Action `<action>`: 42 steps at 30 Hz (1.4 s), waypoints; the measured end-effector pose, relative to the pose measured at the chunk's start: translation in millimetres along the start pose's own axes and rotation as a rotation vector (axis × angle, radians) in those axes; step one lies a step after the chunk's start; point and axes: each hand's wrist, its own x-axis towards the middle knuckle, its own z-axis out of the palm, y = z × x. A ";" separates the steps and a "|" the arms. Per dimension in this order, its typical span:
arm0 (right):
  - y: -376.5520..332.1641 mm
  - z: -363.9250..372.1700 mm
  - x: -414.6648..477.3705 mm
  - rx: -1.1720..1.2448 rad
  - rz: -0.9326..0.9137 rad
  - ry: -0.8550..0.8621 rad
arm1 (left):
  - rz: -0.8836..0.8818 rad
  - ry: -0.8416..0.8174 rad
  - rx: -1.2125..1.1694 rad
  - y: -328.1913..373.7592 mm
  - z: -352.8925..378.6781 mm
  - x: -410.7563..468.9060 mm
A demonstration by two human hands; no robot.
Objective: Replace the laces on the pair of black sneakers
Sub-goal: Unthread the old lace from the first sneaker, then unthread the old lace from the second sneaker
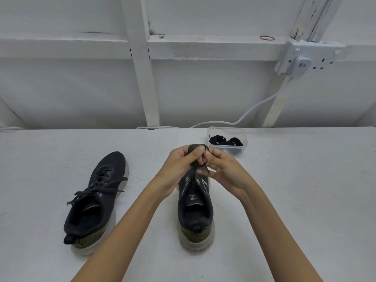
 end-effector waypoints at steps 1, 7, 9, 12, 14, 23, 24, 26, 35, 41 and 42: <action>-1.0 -4.0 0.5 0.024 0.015 -0.007 | 0.002 0.008 0.010 -0.9 2.9 2.6; -1.5 -27.4 -3.2 0.038 0.002 0.091 | 0.049 0.191 0.089 -19.6 29.2 25.9; -0.4 -36.9 -4.7 -0.009 -0.022 0.185 | 0.040 0.247 0.155 -27.6 43.6 33.7; -2.9 -53.2 -7.7 -0.092 -0.054 0.290 | 0.016 0.273 0.268 -35.6 68.8 45.4; -8.0 -66.1 -11.4 -0.110 -0.070 0.335 | -0.004 0.262 0.409 -38.7 81.3 56.0; -19.0 -140.9 -26.2 -0.234 -0.002 0.480 | -0.263 0.201 0.110 -66.9 127.5 81.7; -16.0 -149.0 -26.1 -0.262 0.003 0.513 | -0.295 0.208 0.077 -73.1 131.7 83.7; -7.8 -165.0 -24.8 -0.334 0.021 0.585 | -0.357 0.239 0.065 -88.7 136.8 89.6; 23.5 -195.4 -14.7 -0.851 0.060 0.618 | -0.325 0.325 0.702 -126.4 146.0 106.0; 21.8 -195.4 -18.3 -0.913 0.045 0.586 | -0.247 0.307 0.914 -124.5 142.2 95.4; 20.2 -191.5 -19.5 -0.897 0.008 0.590 | -0.204 0.322 0.899 -117.3 140.8 89.1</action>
